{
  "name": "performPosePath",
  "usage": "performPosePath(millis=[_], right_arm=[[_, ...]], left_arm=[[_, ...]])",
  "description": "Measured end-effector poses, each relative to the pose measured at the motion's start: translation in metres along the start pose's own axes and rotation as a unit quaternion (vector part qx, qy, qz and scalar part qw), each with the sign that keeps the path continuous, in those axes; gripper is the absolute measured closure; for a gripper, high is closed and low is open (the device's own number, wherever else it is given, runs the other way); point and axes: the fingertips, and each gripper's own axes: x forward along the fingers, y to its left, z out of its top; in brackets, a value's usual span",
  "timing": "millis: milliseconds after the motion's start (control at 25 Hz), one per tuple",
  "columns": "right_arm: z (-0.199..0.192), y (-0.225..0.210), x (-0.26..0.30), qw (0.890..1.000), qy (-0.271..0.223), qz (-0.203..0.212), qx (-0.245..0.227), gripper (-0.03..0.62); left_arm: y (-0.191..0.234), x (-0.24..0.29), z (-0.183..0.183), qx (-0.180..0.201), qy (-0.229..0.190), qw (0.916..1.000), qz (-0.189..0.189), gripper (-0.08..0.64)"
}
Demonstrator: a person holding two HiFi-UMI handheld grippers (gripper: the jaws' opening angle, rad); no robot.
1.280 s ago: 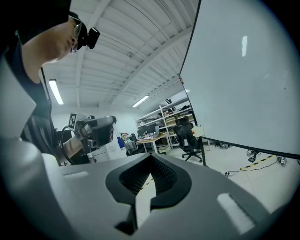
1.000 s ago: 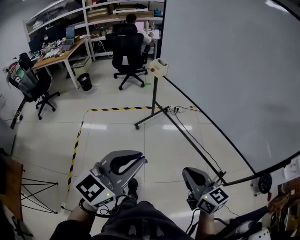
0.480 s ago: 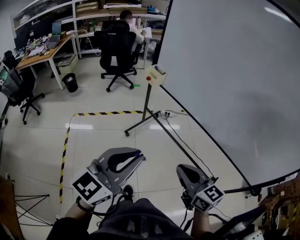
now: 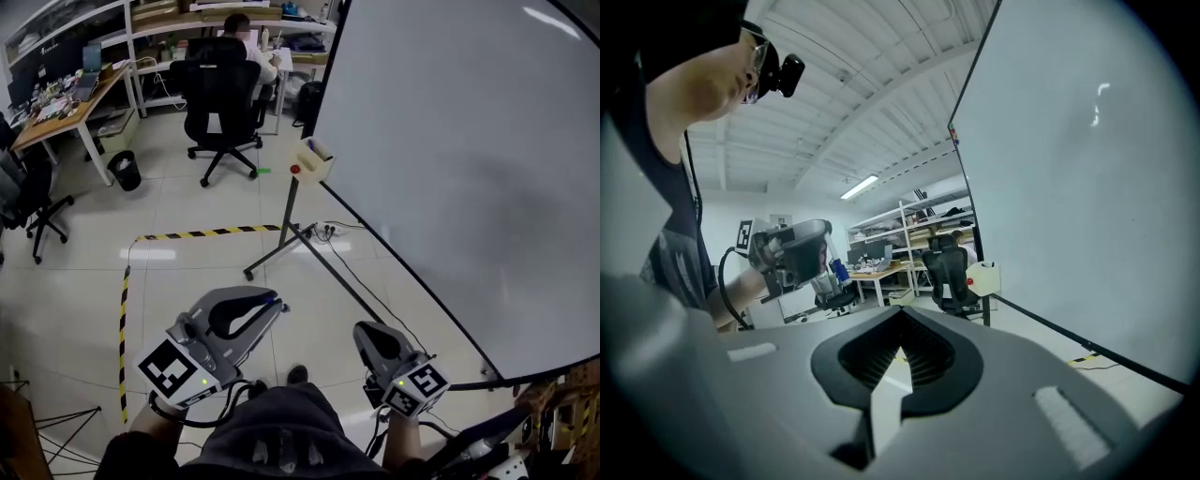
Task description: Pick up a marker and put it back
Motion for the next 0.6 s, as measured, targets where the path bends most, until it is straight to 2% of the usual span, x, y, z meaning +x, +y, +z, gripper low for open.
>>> performPosePath(millis=[120, 280, 440, 600], right_arm=[[0.004, -0.020, 0.018, 1.000, 0.001, 0.004, 0.001, 0.591], [0.018, -0.052, 0.048, 1.000, -0.002, 0.021, 0.008, 0.591], [0.028, -0.102, 0.083, 0.999, -0.010, 0.034, 0.018, 0.591], [0.043, -0.140, 0.114, 0.998, -0.015, 0.063, 0.028, 0.591]], left_arm=[[0.021, 0.015, 0.003, -0.003, -0.011, 0.9999, 0.009, 0.525], [0.050, 0.044, -0.002, 0.010, 0.003, 0.9999, 0.014, 0.525], [0.088, 0.090, -0.005, 0.011, 0.010, 0.9995, 0.028, 0.525], [0.124, 0.135, -0.006, 0.017, 0.022, 0.9986, 0.044, 0.525]])
